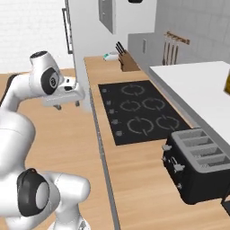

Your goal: Take a straw from the drawer in front and place it inside the glass cup on the dining counter.

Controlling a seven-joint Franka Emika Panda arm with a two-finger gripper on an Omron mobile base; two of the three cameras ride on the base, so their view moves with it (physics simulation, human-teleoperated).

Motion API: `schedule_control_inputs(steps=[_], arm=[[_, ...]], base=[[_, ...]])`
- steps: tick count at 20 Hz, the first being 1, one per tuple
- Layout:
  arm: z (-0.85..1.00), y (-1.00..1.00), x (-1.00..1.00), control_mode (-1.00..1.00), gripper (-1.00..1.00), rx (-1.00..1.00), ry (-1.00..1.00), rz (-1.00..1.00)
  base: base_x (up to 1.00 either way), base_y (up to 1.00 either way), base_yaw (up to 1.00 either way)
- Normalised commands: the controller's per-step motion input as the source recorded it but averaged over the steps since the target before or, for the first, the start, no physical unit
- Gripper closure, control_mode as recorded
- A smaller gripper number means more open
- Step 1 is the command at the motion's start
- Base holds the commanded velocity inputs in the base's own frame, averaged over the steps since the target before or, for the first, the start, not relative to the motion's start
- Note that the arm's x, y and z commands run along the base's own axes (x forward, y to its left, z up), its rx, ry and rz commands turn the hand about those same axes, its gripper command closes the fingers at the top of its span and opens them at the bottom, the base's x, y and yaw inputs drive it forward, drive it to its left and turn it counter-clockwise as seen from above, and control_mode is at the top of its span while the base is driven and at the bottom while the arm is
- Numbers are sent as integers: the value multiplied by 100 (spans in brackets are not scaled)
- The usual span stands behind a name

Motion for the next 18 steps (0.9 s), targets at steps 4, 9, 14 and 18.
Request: schedule_control_inputs(steps=[4,9,14,18], arm=[[-65,89,14,-100,-100,-49,0,-4],[-77,43,5,-100,-100,-46,0,-2],[-81,3,18,-100,-100,-38,0,-9],[-77,-21,27,-100,-100,-30,0,-7]], base=[[0,0,0],[0,0,0],[0,0,0],[0,0,0]])
